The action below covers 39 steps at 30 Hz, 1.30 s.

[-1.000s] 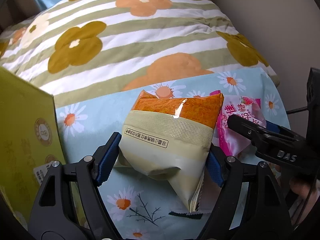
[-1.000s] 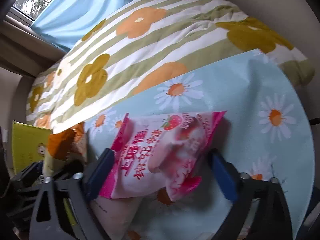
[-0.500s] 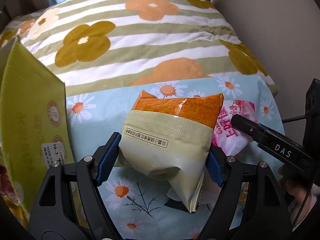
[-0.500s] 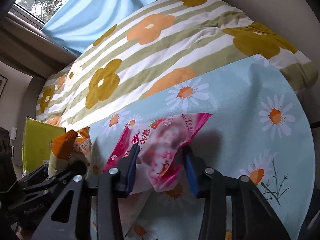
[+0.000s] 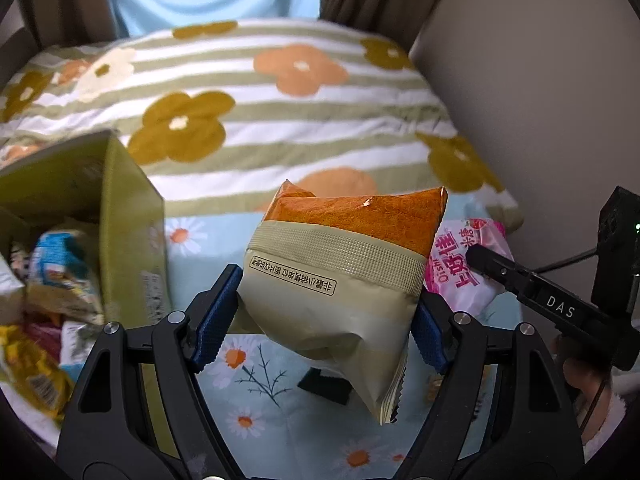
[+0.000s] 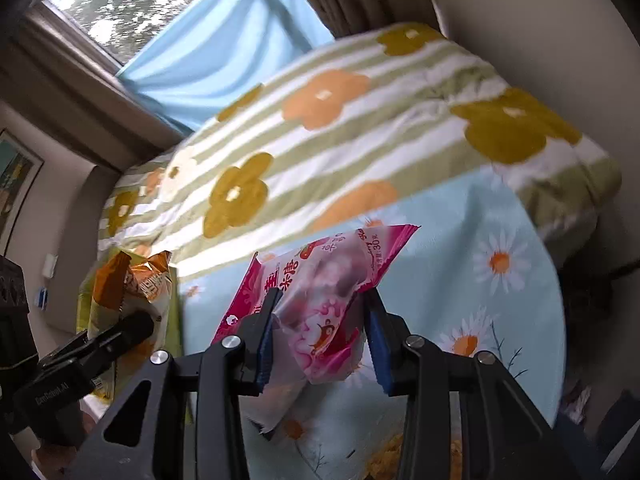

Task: Organize snacks
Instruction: 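Carry both packs over the yellow box and open both grippers to drop them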

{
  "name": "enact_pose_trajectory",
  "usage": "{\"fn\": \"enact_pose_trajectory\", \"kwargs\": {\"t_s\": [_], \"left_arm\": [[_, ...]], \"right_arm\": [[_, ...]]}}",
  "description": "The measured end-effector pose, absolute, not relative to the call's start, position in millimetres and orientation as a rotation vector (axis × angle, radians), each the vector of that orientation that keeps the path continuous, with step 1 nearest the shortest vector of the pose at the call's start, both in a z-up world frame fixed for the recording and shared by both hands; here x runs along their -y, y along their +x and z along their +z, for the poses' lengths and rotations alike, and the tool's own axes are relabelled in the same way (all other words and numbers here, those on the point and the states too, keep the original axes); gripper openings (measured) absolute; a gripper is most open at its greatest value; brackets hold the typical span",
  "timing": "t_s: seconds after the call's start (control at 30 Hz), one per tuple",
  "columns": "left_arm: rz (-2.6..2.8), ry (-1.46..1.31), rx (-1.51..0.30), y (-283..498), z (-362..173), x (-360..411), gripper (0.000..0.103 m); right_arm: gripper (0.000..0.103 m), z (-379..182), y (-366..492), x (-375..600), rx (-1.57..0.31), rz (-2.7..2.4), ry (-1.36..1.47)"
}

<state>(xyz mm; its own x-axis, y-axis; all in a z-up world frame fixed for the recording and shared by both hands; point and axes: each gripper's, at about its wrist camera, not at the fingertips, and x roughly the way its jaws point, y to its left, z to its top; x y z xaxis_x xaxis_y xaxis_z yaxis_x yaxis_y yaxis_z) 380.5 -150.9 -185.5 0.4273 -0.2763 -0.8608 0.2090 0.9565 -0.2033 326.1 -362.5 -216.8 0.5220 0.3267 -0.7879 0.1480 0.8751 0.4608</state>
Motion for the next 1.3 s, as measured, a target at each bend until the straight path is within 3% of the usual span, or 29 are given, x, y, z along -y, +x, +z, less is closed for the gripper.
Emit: {"fn": "enact_pose_trajectory", "kwargs": {"t_s": [0.4,0.63,0.97,1.17,1.27,1.3], "left_arm": [[-0.151,-0.161,-0.924,341.7,-96.5,58.1,0.075],[-0.073,-0.186,-0.895,341.6,-77.7,-30.0,0.075],[-0.054,-0.175,-0.994,377.6,-108.1,-146.2,0.075],[-0.103,-0.139,-1.077,409.0,-146.1,-177.5,0.075],[-0.111,-0.111,-1.117,421.5,-163.2,-183.1,0.082],[-0.126,-0.112,-1.123,424.5,-167.0,-184.4,0.089]], "right_arm": [[0.037,-134.6,331.5,298.6,-0.912,0.329,0.432],[0.037,-113.5,341.7,222.0,-0.882,0.425,0.396],[0.037,-123.4,363.5,109.2,-0.913,0.455,0.405],[0.037,-134.1,370.4,65.5,-0.942,0.435,0.403],[0.037,-138.3,371.4,54.5,-0.957,0.418,0.406],[0.037,-140.0,371.7,52.6,-0.961,0.414,0.405]]}}
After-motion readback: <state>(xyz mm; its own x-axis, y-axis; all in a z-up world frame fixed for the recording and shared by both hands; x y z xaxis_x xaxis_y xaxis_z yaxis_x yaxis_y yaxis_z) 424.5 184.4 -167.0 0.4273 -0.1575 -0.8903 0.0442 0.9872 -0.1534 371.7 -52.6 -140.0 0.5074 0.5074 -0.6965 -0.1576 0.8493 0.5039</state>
